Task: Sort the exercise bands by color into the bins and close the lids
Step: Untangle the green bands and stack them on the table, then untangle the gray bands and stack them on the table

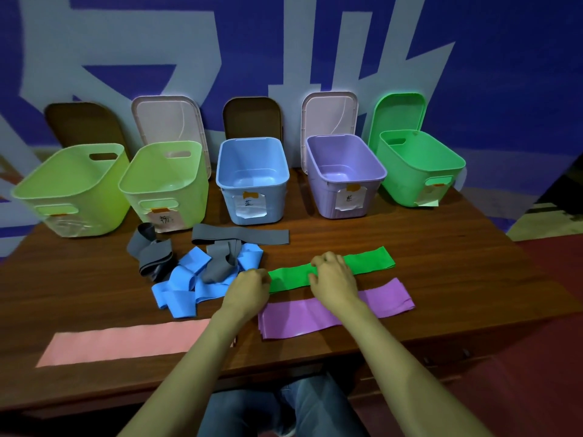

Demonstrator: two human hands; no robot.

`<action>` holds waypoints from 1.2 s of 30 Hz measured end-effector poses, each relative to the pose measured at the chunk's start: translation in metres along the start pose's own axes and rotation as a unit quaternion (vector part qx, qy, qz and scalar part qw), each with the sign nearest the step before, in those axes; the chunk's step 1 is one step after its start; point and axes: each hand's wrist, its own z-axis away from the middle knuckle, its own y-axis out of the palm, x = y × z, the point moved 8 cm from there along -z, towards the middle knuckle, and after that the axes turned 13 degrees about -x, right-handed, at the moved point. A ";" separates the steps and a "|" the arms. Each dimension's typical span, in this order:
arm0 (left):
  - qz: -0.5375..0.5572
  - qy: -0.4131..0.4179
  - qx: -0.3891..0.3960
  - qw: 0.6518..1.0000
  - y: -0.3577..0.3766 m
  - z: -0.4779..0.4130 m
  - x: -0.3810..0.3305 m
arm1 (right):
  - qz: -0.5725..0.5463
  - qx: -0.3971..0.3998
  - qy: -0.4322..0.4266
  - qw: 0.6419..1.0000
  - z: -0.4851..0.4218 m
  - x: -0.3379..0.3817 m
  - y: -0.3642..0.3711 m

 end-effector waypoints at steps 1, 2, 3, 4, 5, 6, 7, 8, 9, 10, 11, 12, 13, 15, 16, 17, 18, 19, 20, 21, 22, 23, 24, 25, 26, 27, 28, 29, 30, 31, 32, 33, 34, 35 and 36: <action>0.009 -0.003 -0.004 1.000 -0.002 0.001 0.001 | -0.011 0.005 -0.009 1.000 0.002 0.008 0.002; 0.015 -0.005 -0.009 1.000 -0.004 0.003 0.002 | -0.019 0.011 -0.017 1.000 0.004 0.016 0.005; 0.017 -0.006 -0.012 1.000 -0.005 0.004 0.003 | -0.025 0.018 -0.023 0.999 0.005 0.023 0.008; 0.014 -0.006 -0.012 1.000 -0.005 0.006 0.004 | -0.028 0.026 -0.026 0.999 0.006 0.028 0.011; 0.010 -0.003 -0.008 1.000 -0.005 0.007 0.005 | -0.029 0.034 -0.028 0.999 0.007 0.033 0.015; 0.006 0.000 -0.001 1.000 -0.004 0.008 0.006 | -0.030 0.044 -0.029 0.998 0.008 0.037 0.019; 0.005 0.003 0.009 1.000 -0.001 0.010 0.008 | -0.029 0.055 -0.028 0.998 0.009 0.039 0.022; 0.006 0.005 0.019 1.000 0.001 0.011 0.009 | -0.027 0.067 -0.025 0.997 0.010 0.040 0.026; 0.012 0.005 0.028 1.000 0.002 0.012 0.010 | -0.022 0.079 -0.021 0.996 0.011 0.041 0.030; 0.021 0.003 0.033 0.999 0.002 0.012 0.012 | -0.014 0.091 -0.018 0.996 0.011 0.041 0.033; 0.033 0.002 0.031 0.999 0.000 0.012 0.014 | -0.003 0.099 -0.016 0.995 0.010 0.041 0.035; 0.049 0.000 0.021 0.999 -0.005 0.012 0.016 | 0.010 0.105 -0.015 0.994 0.009 0.043 0.035; 0.065 -0.002 -0.004 0.998 -0.013 0.010 0.019 | 0.018 0.105 -0.018 0.994 0.006 0.046 0.034; 0.086 -0.008 -0.076 0.993 -0.033 0.005 0.029 | 0.009 0.095 -0.029 0.995 -0.004 0.058 0.030; 0.092 -0.013 -0.108 0.990 -0.042 0.002 0.036 | -0.007 0.087 -0.034 0.996 -0.010 0.065 0.028; 0.096 -0.017 -0.130 0.987 -0.048 -0.002 0.043 | -0.024 0.081 -0.040 0.996 -0.017 0.074 0.028; 0.098 -0.016 -0.146 0.984 -0.053 -0.006 0.050 | -0.039 0.077 -0.045 0.995 -0.024 0.081 0.029; 0.097 -0.013 -0.155 0.983 -0.056 -0.011 0.056 | -0.051 0.076 -0.049 0.995 -0.032 0.088 0.032; 0.093 -0.010 -0.161 0.982 -0.057 -0.015 0.062 | -0.059 0.078 -0.051 0.994 -0.040 0.094 0.037; 0.091 -0.013 -0.165 0.982 -0.058 -0.020 0.068 | -0.066 0.083 -0.050 0.993 -0.048 0.098 0.043; 0.089 -0.022 -0.166 0.982 -0.057 -0.025 0.074 | -0.071 0.091 -0.045 0.992 -0.055 0.100 0.050; 0.086 -0.034 -0.165 0.982 -0.056 -0.031 0.079 | -0.075 0.101 -0.039 0.991 -0.063 0.102 0.058; 0.085 -0.044 -0.164 0.982 -0.055 -0.038 0.084 | -0.075 0.109 -0.033 0.991 -0.070 0.102 0.066; 0.086 -0.050 -0.163 0.982 -0.054 -0.045 0.088 | -0.073 0.112 -0.024 0.991 -0.077 0.100 0.072; 0.087 -0.050 -0.160 0.982 -0.052 -0.053 0.090 | -0.069 0.108 -0.012 0.992 -0.085 0.098 0.076; 0.085 -0.049 -0.151 0.984 -0.050 -0.061 0.093 | -0.064 0.100 0.002 0.993 -0.092 0.093 0.079; 0.078 -0.050 -0.140 0.986 -0.048 -0.069 0.095 | -0.058 0.087 0.016 0.994 -0.099 0.088 0.081; 0.069 -0.053 -0.125 0.988 -0.046 -0.076 0.097 | -0.050 0.077 0.030 0.995 -0.104 0.082 0.082; 0.059 -0.054 -0.108 0.991 -0.042 -0.082 0.098 | -0.041 0.071 0.043 0.996 -0.107 0.077 0.084; 0.043 -0.053 -0.087 0.994 -0.037 -0.086 0.100 | -0.032 0.069 0.056 0.995 -0.109 0.071 0.087; 0.018 -0.047 -0.063 0.997 -0.031 -0.089 0.101 | -0.025 0.068 0.070 0.995 -0.110 0.066 0.089; -0.011 -0.039 -0.035 0.999 -0.025 -0.090 0.102 | -0.023 0.066 0.084 0.994 -0.112 0.061 0.091; -0.032 -0.034 -0.013 0.999 -0.019 -0.090 0.103 | -0.026 0.064 0.097 0.993 -0.113 0.057 0.092; -0.040 -0.034 0.002 0.999 -0.014 -0.089 0.104 | -0.032 0.064 0.112 0.991 -0.116 0.054 0.092; -0.039 -0.036 0.007 0.999 -0.011 -0.089 0.105 | -0.038 0.067 0.126 0.989 -0.118 0.051 0.093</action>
